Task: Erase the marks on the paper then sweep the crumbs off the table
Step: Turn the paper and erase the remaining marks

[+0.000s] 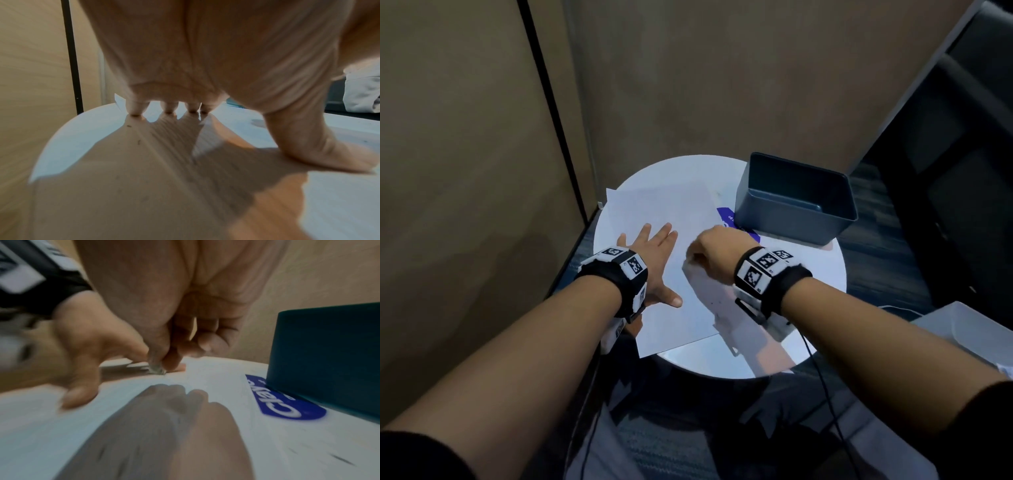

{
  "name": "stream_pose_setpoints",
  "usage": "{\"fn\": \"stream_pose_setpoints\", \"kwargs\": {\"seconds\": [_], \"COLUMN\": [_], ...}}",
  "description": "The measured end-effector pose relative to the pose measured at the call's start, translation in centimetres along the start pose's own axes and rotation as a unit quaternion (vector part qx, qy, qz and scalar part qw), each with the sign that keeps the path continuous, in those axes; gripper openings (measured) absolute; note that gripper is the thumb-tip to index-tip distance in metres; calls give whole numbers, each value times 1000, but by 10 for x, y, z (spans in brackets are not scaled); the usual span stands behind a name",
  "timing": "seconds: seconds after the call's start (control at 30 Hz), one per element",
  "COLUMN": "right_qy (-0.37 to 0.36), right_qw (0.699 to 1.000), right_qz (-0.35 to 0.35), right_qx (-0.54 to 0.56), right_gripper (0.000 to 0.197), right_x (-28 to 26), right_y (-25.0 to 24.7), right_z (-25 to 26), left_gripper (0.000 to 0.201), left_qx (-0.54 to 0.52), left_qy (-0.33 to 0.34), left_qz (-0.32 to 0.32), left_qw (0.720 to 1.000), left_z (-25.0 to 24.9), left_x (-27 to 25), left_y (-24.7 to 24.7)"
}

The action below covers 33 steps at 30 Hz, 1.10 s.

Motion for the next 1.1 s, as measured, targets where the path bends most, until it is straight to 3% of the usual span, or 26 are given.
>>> {"fn": "stream_pose_setpoints", "kwargs": {"seconds": [0.13, 0.33, 0.5, 0.7, 1.0, 1.1], "right_qy": [19, -29, -32, 12, -9, 32], "right_qw": [1000, 999, 997, 999, 997, 998], "right_qz": [18, 8, 65, -35, 70, -22], "right_qx": [1, 16, 32, 36, 19, 52], "right_gripper": [25, 26, 27, 25, 24, 23], "right_x": [7, -45, -80, -47, -90, -71], "right_y": [9, 38, 53, 25, 53, 27], "right_z": [3, 9, 11, -3, 9, -4], "left_gripper": [142, 141, 141, 140, 141, 140], "left_qx": [2, 2, 11, 12, 1, 7], "left_qy": [1, 3, 11, 7, 9, 7], "left_qz": [2, -1, -5, 4, -4, -6], "left_qw": [1000, 1000, 1000, 1000, 1000, 1000], "left_z": [1, 2, -1, -4, -3, -2], "left_x": [0, 1, 0, 1, 0, 1], "left_y": [-1, 4, 6, 3, 6, 1]}}
Point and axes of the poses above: each hand's wrist, its own x-axis towards the middle knuckle, its own y-axis out of the palm, z = x × y, the point moved 7 cm from there along x, towards the middle knuckle, and after that the axes turned 9 degrees about x, right-handed, at the moved point
